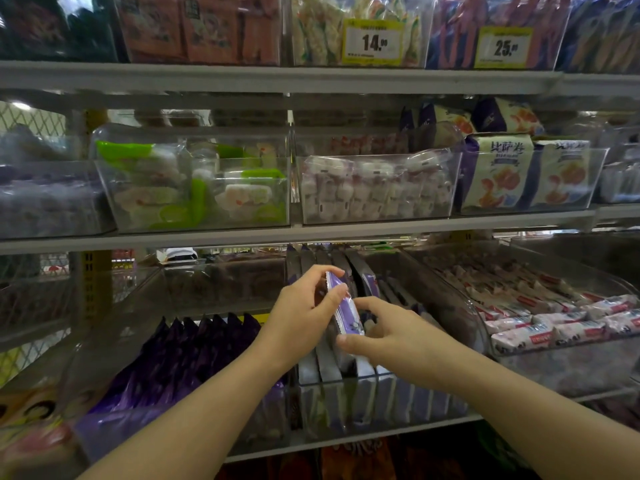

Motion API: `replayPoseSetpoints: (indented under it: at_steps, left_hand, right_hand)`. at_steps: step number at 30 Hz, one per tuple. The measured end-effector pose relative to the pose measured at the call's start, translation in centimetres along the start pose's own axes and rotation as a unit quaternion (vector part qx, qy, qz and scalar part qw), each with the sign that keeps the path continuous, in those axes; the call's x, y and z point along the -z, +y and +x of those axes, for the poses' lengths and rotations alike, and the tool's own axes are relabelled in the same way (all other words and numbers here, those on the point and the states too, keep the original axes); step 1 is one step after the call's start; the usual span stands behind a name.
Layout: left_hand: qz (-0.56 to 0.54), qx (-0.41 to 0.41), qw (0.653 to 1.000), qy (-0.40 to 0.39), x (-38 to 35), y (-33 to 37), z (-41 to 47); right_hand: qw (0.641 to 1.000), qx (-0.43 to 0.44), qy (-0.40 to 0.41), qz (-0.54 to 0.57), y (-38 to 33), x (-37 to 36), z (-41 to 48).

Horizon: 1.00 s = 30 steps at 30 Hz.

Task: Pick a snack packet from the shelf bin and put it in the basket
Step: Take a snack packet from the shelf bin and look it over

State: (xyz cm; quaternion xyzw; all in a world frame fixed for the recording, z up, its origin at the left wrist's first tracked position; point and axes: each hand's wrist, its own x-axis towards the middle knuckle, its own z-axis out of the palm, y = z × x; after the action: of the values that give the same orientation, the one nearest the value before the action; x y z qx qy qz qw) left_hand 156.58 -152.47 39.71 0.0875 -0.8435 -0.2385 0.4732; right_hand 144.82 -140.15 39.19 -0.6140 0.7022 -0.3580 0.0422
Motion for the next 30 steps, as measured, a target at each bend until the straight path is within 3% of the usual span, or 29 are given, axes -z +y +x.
replayPoseSetpoints:
  at_steps: [5, 11, 14, 19, 30]
  left_hand:
    - [0.139, 0.006, 0.986, -0.089, -1.4, -1.0, 0.0]
    - [0.303, 0.004, 0.938, -0.165, -0.3, -1.5, -0.1]
    - [0.412, -0.049, 0.89, -0.189, -0.6, -2.1, -0.6]
    - [0.443, -0.062, 0.874, -0.192, -0.9, -2.1, -0.7]
    - [0.419, -0.1, 0.893, -0.132, -0.6, -2.9, -2.7]
  right_hand:
    - [0.999, 0.013, 0.01, -0.041, 1.9, -0.4, 0.5]
    - [0.993, 0.02, 0.016, -0.113, 3.1, -1.4, 2.7]
    - [0.988, 0.021, 0.018, -0.153, 3.6, -1.9, 3.4]
    - [0.992, 0.034, 0.007, -0.125, 5.0, -0.4, 2.9]
    - [0.939, 0.053, -0.249, -0.233, 2.4, 1.1, 2.5]
